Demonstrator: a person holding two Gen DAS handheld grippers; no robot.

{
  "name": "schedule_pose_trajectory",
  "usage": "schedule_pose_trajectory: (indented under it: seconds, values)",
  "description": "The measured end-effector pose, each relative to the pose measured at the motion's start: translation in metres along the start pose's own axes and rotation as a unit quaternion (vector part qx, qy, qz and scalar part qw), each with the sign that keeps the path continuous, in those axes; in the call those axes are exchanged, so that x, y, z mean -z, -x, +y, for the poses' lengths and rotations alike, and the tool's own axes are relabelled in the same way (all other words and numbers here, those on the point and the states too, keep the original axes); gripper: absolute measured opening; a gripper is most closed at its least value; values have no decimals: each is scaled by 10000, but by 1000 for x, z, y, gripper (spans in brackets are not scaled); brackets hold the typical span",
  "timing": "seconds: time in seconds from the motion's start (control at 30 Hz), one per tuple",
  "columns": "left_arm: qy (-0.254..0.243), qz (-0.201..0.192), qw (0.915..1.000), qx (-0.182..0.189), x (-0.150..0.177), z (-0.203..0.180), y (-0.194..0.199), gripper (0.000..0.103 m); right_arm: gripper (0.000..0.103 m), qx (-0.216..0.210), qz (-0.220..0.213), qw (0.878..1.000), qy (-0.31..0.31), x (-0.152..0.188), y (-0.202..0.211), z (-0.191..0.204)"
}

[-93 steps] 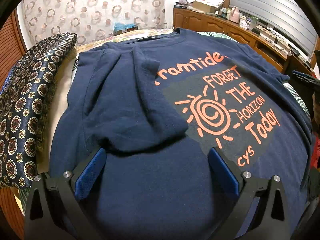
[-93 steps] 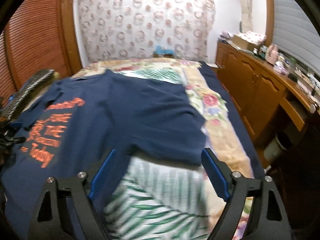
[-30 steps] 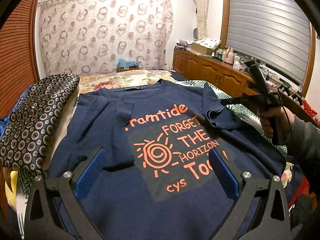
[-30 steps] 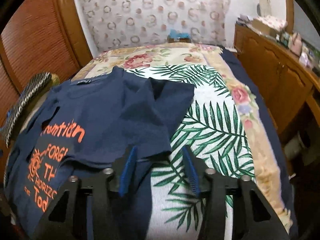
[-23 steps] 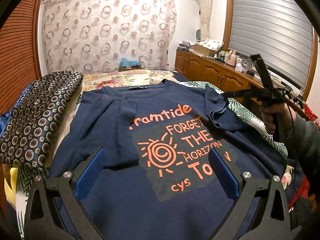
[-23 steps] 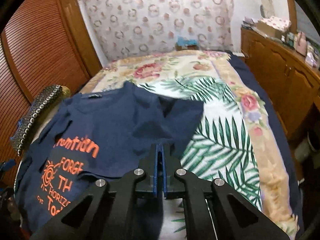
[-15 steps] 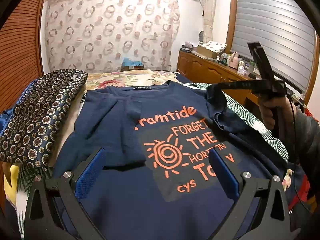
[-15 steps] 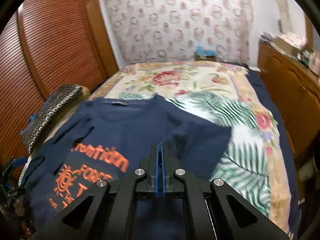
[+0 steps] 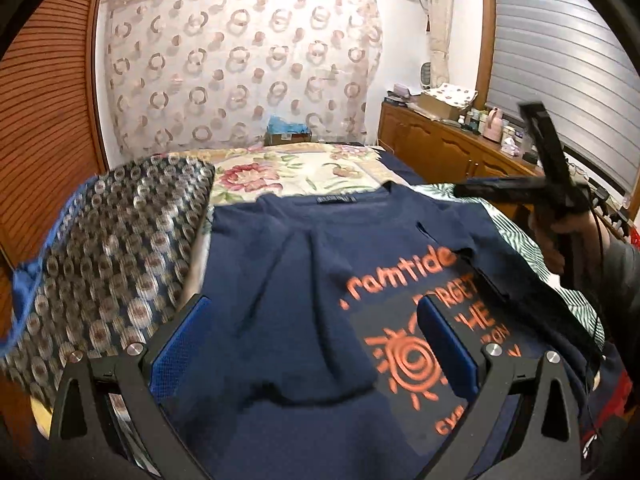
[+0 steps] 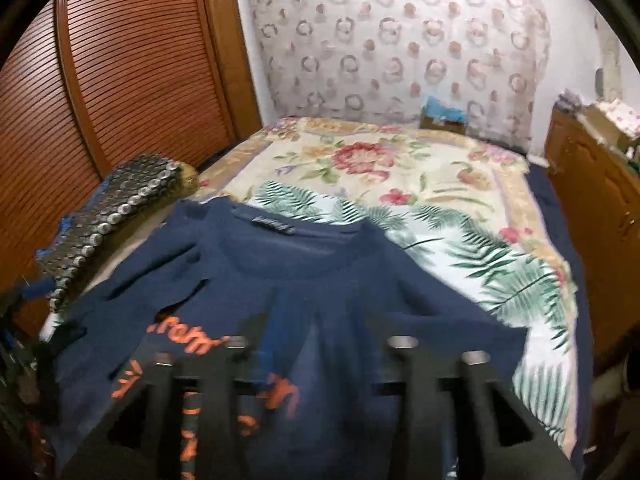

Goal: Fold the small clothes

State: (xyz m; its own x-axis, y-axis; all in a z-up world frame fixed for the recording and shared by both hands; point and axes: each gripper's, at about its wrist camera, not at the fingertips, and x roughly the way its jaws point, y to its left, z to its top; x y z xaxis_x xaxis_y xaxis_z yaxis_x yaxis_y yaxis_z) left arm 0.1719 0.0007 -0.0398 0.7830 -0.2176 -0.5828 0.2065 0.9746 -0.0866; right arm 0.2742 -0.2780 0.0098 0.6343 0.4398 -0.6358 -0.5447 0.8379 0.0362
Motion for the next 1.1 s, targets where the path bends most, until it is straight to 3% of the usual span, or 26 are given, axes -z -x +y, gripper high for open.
schedule_pose_trajectory:
  seconds: [0.2,0.33,0.53,0.67,0.87,1.1]
  values:
    - [-186,159,9997,-13,-29,12,-22,101,62,475,120,9988,58,11,-9,-27]
    - [-338,537,9980,-42,-48,22,-49,94,62,896,357,9953,50,21,-27,-42]
    - [-485,1228,9912,-59,-61,36,-93,68,62,1142,547,9920,6,26,-51,-48]
    - [-642,1594,9848,-264,-71,41,-124,54,62,1341,661,9887,114,29,-67,-50]
    - [-871,2269,9684,-564,-77,44,-171,51,62,1241,636,9902,2,24,-73,-49]
    - [-758,2511,9620,-757,-81,47,-193,51,62,1155,641,9912,-100,26,-66,-61]
